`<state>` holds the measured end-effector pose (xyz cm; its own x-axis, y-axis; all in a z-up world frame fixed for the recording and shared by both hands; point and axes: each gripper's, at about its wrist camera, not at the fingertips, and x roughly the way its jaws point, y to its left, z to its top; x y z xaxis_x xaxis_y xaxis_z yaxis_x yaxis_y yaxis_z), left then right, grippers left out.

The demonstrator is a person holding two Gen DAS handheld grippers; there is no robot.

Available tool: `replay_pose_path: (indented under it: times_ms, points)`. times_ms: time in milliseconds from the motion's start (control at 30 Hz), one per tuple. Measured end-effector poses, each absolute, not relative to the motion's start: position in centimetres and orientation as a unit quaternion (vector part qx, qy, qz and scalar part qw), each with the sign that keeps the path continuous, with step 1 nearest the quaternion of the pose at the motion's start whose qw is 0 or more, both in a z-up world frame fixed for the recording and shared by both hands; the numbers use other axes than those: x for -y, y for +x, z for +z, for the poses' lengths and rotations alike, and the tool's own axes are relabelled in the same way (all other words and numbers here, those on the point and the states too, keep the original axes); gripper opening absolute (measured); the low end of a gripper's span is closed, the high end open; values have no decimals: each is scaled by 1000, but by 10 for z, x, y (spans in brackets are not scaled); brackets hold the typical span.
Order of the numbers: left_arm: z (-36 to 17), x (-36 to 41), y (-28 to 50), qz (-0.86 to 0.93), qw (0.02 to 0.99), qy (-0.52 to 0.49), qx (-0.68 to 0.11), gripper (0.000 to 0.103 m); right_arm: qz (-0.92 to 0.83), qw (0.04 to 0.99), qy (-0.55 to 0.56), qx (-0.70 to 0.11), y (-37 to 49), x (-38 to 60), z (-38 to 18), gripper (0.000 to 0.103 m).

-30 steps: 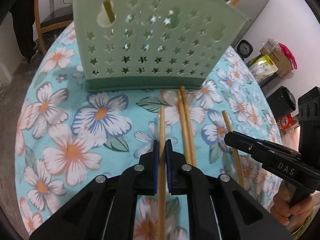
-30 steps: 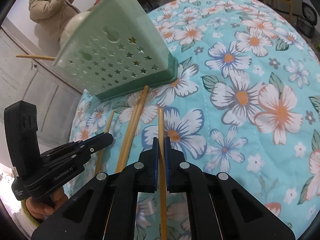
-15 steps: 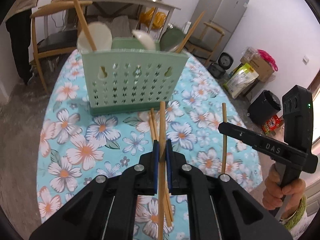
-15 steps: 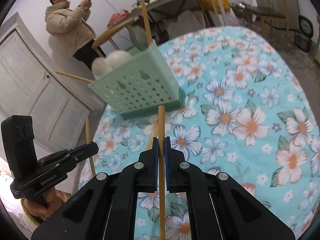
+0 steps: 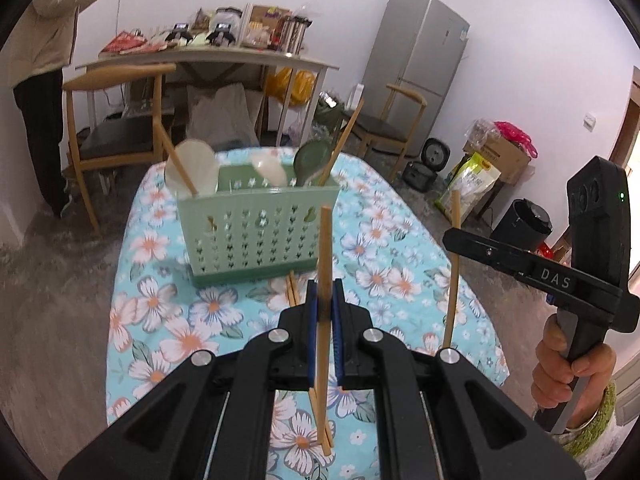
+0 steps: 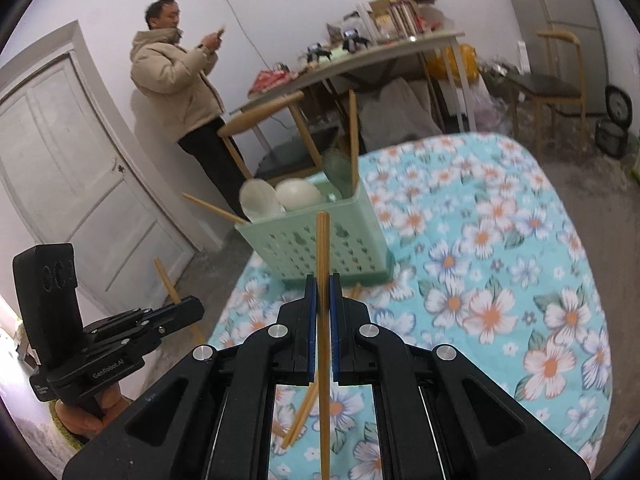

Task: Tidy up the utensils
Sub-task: 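Lift both held wooden chopsticks upright and carry them over the green basket, then lower left tool's chopstick into the basket and open while right tool does the same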

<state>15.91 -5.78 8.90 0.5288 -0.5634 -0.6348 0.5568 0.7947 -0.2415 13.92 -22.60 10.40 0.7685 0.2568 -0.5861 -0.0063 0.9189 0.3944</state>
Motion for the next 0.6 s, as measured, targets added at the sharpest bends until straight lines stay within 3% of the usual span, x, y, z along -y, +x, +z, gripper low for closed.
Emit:
replay_pose_path:
  times_ms: [600]
  points:
    - [155,58,194,-324,904,-13,-278,6,82,948,158,-265,172,229,161,4]
